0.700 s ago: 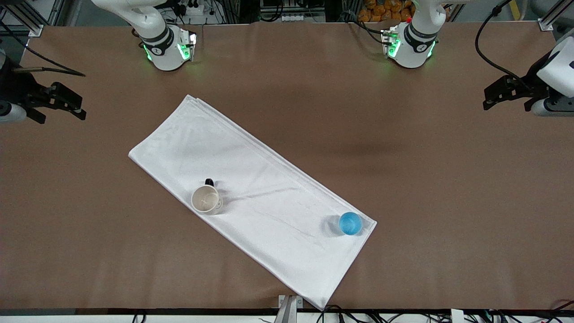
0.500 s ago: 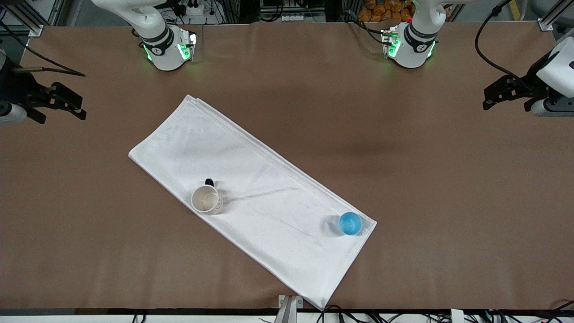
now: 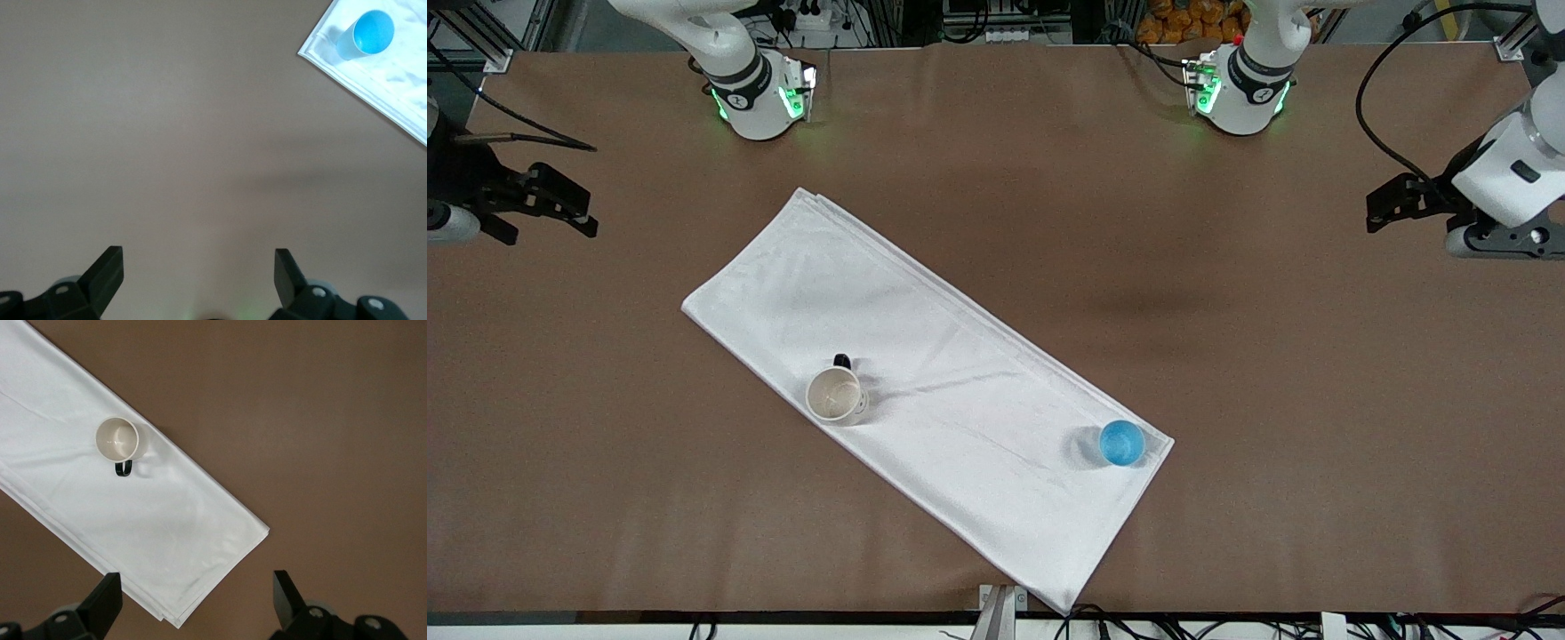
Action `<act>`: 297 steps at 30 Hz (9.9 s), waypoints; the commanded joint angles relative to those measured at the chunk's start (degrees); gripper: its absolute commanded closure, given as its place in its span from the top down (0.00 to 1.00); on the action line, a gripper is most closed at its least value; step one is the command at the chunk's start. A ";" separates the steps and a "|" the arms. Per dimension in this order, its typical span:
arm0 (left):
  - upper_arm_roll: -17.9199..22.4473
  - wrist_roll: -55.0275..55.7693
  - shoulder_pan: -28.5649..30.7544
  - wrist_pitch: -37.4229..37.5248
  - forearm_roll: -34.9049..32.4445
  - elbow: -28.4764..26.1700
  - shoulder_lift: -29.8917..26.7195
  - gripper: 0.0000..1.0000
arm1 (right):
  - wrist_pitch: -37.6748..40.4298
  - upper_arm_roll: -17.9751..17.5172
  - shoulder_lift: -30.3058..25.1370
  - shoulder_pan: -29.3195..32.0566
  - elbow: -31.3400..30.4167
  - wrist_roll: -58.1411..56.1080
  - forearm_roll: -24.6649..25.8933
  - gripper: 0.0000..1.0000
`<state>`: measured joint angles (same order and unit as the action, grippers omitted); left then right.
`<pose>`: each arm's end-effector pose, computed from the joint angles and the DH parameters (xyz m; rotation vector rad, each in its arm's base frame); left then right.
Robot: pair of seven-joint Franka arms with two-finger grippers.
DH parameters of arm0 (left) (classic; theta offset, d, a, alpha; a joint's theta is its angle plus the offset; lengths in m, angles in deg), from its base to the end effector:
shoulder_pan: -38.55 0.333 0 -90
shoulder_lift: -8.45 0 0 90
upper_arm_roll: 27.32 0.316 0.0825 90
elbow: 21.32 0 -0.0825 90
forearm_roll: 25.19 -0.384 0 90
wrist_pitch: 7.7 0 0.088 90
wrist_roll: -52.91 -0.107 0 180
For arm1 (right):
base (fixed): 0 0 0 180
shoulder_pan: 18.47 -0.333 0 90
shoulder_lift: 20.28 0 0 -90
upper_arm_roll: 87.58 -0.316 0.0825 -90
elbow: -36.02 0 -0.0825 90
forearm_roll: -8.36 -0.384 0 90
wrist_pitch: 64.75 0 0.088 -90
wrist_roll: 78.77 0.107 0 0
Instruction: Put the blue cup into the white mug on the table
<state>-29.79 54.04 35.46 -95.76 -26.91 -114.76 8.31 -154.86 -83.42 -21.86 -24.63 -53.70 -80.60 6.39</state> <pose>0.5454 -0.0498 0.5949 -3.1007 0.1205 0.1390 0.5461 0.0221 0.6422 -3.1029 -0.1046 -0.0532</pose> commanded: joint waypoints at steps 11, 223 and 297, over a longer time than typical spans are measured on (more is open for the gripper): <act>-2.19 10.63 -0.50 -6.41 3.04 4.05 11.12 1.00 | 0.12 0.06 -0.62 -0.43 -2.12 -0.89 -0.75 1.00; -10.27 51.51 -21.69 -39.55 0.93 -9.22 25.37 0.00 | -4.89 0.24 9.58 -20.75 7.63 23.29 2.77 1.00; -9.74 21.74 -0.25 -32.44 -1.35 -9.57 17.46 1.00 | -5.77 0.24 3.60 -2.99 0.51 5.35 1.89 1.00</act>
<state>-38.69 84.51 30.29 -131.41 -27.29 -123.37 28.96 -159.90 -82.37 -16.07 -29.36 -50.74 -74.35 8.55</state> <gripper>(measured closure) 0.000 0.000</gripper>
